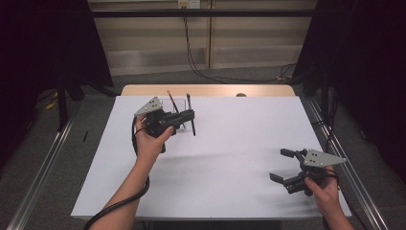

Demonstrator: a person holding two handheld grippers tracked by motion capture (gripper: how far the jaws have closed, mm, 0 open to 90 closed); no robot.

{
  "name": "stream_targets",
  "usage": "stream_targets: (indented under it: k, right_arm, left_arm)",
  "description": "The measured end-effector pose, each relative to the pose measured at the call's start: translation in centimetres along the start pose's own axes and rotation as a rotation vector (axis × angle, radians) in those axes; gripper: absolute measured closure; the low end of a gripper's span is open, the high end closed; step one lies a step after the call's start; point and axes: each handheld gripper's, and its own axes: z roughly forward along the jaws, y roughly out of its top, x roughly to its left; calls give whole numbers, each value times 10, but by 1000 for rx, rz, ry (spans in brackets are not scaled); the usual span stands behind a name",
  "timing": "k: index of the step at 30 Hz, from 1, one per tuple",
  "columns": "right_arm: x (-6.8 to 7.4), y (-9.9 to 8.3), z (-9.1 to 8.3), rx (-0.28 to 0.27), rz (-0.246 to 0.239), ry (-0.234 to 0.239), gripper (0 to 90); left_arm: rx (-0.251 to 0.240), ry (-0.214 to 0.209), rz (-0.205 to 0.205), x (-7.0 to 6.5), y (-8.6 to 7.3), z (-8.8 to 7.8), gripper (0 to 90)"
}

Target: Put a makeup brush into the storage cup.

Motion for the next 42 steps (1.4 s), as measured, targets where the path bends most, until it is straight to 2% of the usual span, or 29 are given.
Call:
stream_targets:
  k: [18,26,42]
  right_arm:
    - [0,0,0,2,0,-1,11]
    - [0,0,0,1,0,0,11]
    - [0,-1,0,-2,1,4,11]
  left_arm:
    - [-6,29,2,9,10,0,838]
    - [-7,29,0,12,14,1,838]
    - [-12,55,17,17,28,2,838]
